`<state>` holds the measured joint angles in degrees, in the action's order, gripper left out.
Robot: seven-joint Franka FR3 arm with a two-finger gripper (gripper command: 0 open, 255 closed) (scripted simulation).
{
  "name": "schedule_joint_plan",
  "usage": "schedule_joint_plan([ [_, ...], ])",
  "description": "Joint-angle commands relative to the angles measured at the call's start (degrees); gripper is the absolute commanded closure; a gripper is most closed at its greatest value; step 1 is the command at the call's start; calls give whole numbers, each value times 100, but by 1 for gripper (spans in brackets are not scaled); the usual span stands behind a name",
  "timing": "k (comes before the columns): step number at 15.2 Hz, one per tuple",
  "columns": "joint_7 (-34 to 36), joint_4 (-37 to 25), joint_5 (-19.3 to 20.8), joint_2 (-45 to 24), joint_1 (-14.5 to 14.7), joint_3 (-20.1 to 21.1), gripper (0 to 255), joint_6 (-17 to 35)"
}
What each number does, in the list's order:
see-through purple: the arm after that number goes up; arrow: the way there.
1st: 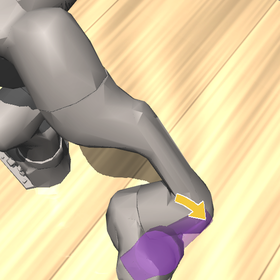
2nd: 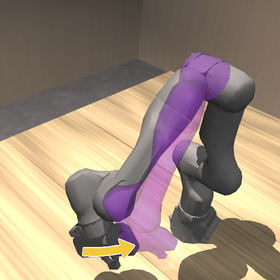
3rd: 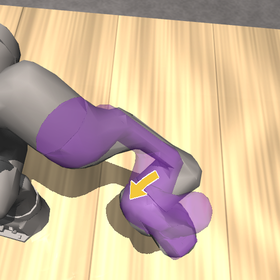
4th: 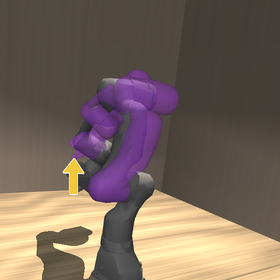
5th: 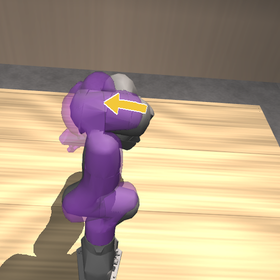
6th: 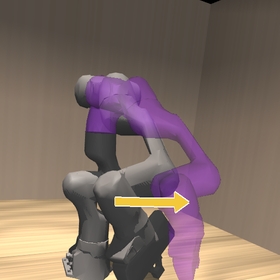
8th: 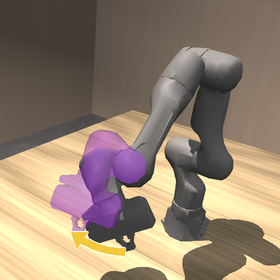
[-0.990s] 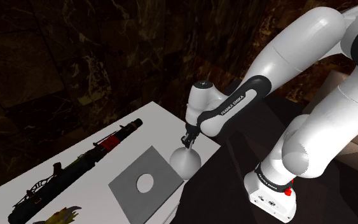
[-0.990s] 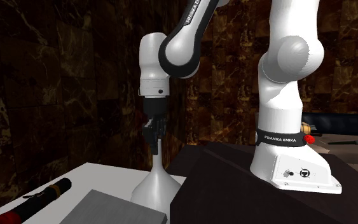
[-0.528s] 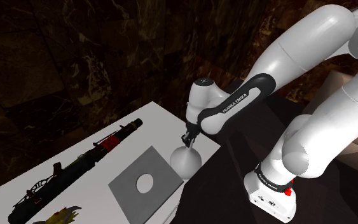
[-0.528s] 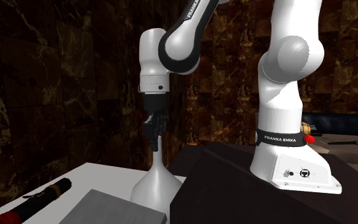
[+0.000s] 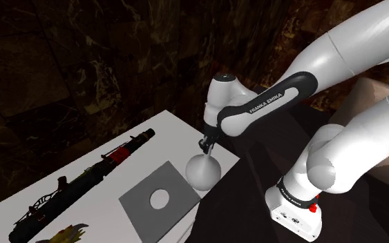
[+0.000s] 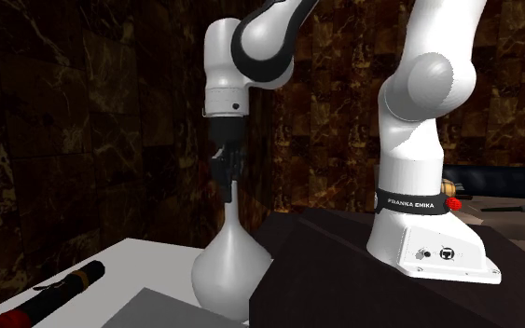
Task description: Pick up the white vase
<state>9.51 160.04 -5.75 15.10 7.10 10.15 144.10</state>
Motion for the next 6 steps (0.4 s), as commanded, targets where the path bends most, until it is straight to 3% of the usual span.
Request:
schedule_joint_plan([
  [1,4,-64,-16,176,16,-4,255,-229],
  [6,-8,-143,-28,427,28,-27,255,-559],
])
